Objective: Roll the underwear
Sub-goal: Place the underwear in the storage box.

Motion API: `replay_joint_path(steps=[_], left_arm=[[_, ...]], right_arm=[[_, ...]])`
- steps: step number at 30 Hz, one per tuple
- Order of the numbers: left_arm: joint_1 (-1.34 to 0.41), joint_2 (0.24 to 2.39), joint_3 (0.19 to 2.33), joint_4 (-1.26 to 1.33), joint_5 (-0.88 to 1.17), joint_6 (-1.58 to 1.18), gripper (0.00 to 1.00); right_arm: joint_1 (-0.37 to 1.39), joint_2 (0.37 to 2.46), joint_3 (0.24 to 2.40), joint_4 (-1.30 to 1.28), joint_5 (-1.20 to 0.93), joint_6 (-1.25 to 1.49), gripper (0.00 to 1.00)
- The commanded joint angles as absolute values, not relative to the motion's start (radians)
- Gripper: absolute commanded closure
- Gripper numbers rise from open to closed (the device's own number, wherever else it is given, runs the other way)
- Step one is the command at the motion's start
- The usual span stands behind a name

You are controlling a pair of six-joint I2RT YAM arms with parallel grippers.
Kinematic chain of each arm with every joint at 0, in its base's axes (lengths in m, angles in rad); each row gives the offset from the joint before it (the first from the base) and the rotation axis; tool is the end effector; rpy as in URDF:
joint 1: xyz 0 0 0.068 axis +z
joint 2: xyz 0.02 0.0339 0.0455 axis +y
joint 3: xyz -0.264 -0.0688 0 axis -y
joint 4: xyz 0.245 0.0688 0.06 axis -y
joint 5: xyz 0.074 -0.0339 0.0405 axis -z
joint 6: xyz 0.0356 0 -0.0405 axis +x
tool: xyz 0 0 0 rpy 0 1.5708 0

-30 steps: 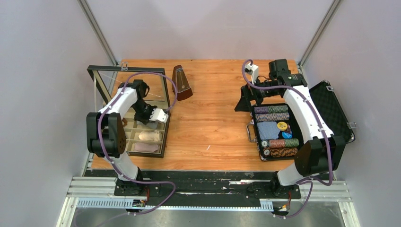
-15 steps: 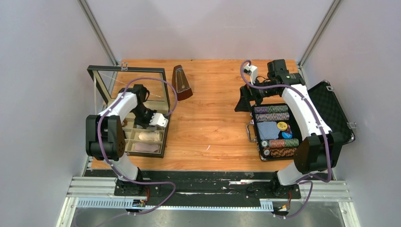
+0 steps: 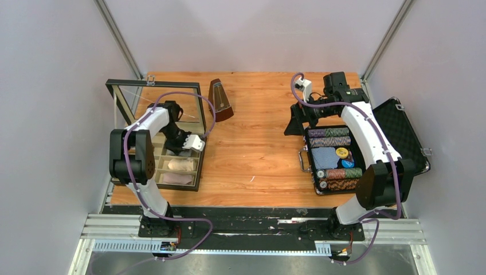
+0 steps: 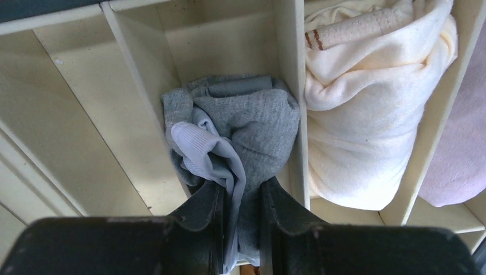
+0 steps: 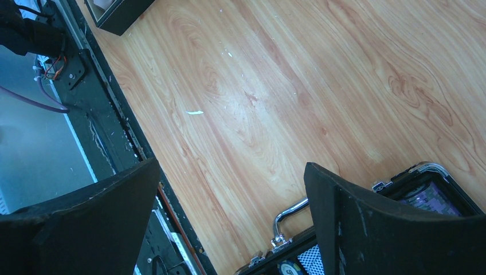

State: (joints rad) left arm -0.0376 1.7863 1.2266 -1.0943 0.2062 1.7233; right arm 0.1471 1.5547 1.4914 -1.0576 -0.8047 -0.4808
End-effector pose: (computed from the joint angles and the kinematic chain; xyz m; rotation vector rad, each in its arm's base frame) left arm 0.3064 -0.0188 0.1837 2.3263 1.9383 -0.3025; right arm 0.2999 0.0704 0.3330 -0.9724 2.2312 0.9245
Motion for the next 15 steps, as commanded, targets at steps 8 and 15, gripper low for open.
replay_joint_path(steps=[8, 15], left_arm=[[-0.033, 1.789, 1.162, -1.023, 0.196, 1.696, 0.81], [-0.027, 1.726, 1.222, -1.061, 0.208, 1.682, 0.46]], right_arm=[[0.142, 1.555, 1.507, -1.055, -0.824, -0.489, 0.0], [0.142, 1.563, 1.509, -1.055, -0.825, -0.491, 0.0]])
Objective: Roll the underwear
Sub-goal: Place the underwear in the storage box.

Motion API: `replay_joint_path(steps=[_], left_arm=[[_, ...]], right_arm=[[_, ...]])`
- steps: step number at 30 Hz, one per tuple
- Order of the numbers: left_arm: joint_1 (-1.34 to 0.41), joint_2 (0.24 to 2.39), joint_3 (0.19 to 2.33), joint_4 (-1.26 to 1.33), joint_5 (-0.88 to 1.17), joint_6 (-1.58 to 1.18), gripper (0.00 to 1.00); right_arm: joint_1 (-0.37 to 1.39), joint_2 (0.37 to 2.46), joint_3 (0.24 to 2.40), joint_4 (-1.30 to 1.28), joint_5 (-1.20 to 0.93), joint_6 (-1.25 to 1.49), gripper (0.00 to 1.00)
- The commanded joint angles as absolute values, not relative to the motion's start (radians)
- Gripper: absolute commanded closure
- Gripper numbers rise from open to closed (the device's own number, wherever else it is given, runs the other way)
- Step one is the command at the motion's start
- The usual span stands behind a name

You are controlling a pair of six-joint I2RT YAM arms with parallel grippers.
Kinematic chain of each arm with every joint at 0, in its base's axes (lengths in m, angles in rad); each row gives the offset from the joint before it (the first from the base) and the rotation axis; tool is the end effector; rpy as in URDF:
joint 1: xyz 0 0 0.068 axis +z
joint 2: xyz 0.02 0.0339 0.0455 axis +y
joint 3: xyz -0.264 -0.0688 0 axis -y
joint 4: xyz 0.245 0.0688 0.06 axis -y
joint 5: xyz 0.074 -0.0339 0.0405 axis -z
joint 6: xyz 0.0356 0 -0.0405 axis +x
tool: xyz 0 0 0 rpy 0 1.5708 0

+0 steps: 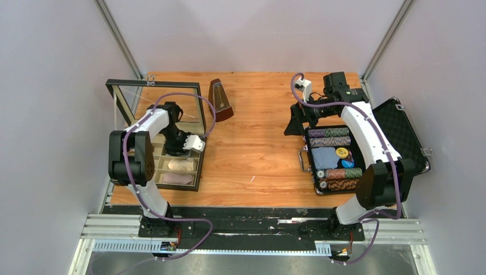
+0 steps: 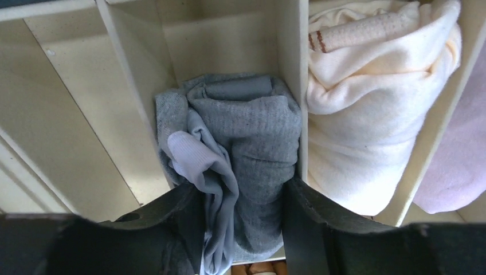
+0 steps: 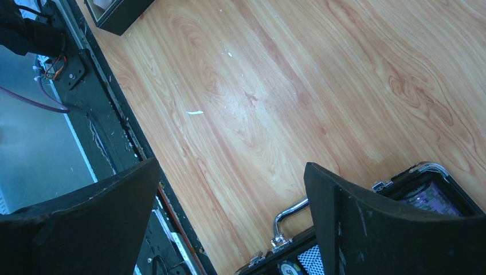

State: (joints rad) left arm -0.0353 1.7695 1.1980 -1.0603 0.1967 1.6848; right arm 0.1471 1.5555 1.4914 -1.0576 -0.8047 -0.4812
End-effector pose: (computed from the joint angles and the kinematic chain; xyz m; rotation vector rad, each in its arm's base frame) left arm 0.3036 -0.0177 0.1815 2.2878 1.9814 -0.2705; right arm 0.3001 0.0704 0.3328 -0.9727 2.2316 0.9248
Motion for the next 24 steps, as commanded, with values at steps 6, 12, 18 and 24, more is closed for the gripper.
replay_joint_path(steps=[6, 12, 18, 24], left_arm=[[-0.026, 1.682, 1.252, -1.132, 0.197, 1.704, 0.41], [-0.023, 1.646, 1.26, -1.191, 0.175, 1.72, 0.4], [-0.004, 1.636, 1.233, -1.179, 0.111, 1.741, 0.38], [0.039, 1.61, 1.258, -1.177, 0.123, 1.728, 0.37]], right_arm=[[0.142, 1.567, 1.511, -1.055, -0.834, -0.491, 0.0], [0.14, 1.568, 1.527, -1.055, -0.836, -0.492, 0.0], [0.141, 1.567, 1.516, -1.055, -0.851, -0.491, 0.0], [0.141, 1.558, 1.504, -1.055, -0.854, -0.49, 0.0]])
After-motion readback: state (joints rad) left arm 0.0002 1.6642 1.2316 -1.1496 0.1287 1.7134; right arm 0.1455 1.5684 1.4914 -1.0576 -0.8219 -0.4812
